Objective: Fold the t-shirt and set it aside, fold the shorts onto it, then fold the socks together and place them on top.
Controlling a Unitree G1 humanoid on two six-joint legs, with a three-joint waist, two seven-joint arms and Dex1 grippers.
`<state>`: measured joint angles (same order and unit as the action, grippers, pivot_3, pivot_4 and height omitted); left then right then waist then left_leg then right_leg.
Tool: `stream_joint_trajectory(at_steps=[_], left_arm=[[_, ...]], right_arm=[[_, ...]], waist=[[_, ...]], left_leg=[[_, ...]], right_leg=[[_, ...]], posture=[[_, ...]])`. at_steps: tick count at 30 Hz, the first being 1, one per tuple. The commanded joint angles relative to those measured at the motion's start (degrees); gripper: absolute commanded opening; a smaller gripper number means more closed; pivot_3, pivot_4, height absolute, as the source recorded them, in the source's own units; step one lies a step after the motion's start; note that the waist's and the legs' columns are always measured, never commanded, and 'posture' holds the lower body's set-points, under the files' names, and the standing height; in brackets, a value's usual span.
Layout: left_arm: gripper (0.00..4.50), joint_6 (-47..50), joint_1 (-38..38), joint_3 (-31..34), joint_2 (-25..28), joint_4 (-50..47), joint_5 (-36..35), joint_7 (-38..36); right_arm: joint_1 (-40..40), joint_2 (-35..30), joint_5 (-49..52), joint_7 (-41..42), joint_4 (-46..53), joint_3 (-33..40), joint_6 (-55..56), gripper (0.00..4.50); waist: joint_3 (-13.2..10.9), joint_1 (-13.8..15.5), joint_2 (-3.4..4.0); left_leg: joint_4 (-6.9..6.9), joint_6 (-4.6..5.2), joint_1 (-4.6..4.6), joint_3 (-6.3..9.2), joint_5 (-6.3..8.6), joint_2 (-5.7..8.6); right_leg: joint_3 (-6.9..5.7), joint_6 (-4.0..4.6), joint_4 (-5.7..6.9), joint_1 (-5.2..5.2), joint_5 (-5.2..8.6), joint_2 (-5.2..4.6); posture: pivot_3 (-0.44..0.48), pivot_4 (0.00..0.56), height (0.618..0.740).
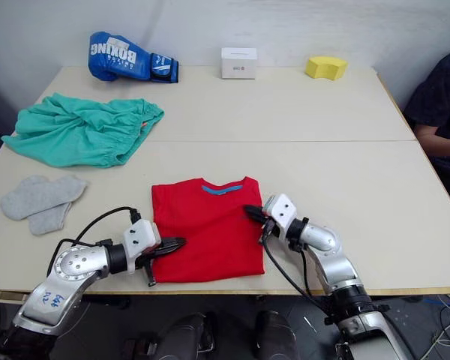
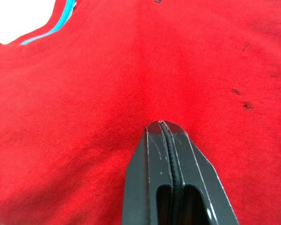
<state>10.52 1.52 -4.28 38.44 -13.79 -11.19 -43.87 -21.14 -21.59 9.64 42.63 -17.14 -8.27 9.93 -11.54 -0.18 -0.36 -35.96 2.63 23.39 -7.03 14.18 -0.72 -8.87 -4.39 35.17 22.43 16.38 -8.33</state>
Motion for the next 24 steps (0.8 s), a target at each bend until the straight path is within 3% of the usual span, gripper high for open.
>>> stream_joint_trajectory(at_steps=[1, 4, 8, 13, 18, 24], left_arm=[[0.02, -4.10, 0.15, 3.63, -1.94, 4.49, -3.52, -1.98], [0.02, -4.08, 3.30, 5.64, -4.14, 3.42, -7.99, -3.20], [0.02, -3.50, 7.99, 4.41, -7.34, 4.28, -7.21, -1.57], [0.02, -4.96, 12.92, 1.64, -10.21, 13.30, 0.99, 4.19], [0.02, -7.20, 16.88, 3.07, -13.36, 20.60, 5.01, 11.55], [0.02, 0.68, 16.66, 4.68, -15.67, 21.51, 5.63, 17.78]], right_arm=[[-0.31, -0.38, 0.47, 0.12, 0.60, 1.95, 0.04, 0.00], [-0.49, -0.99, 3.54, 3.35, 10.23, 0.96, -5.68, 0.00], [0.17, -0.25, 3.35, 5.41, 17.11, -2.40, -9.85, 0.00], [-2.40, 3.55, -2.14, 3.52, 8.27, -6.04, -5.52, 0.00], [-5.57, 3.80, -4.73, 4.89, -3.69, -5.84, 2.68, 0.00], [-9.35, 2.76, -3.40, 4.73, -12.90, -1.55, 3.75, 0.00]], waist=[[0.00, 0.00, 0.00], [-0.04, 0.00, 0.04], [-0.03, 0.11, 0.03], [-0.03, 0.04, 0.01], [-0.03, -0.06, -0.01], [-0.01, -0.08, -0.04]], left_leg=[[-0.01, 0.00, 0.00, -0.01, 0.00, 0.00], [-0.09, 0.01, 0.07, -0.01, 0.00, -0.03], [-0.11, 0.02, 0.14, 0.04, -0.01, -0.03], [-0.14, 0.06, 0.15, -0.05, -0.03, 0.01], [-0.15, 0.31, 0.14, -0.08, -0.18, 0.00], [-0.17, 0.30, 0.04, -0.07, -0.18, -0.01]], right_leg=[[0.00, 0.01, 0.04, 0.01, 0.01, 0.00], [0.01, 0.05, 0.17, 0.10, 0.03, -0.02], [-0.02, 0.04, 0.22, 0.14, 0.03, -0.03], [-0.05, 0.02, 0.23, 0.12, 0.04, 0.04], [-0.04, 0.02, 0.29, 0.15, 0.04, 0.08], [-0.01, 0.02, 0.33, 0.06, 0.03, 0.03]], posture=[[0.000, 0.150, 0.740], [0.000, 0.150, 0.740], [0.000, 0.150, 0.740], [0.000, 0.150, 0.740], [0.000, 0.150, 0.740], [0.000, 0.150, 0.740]])
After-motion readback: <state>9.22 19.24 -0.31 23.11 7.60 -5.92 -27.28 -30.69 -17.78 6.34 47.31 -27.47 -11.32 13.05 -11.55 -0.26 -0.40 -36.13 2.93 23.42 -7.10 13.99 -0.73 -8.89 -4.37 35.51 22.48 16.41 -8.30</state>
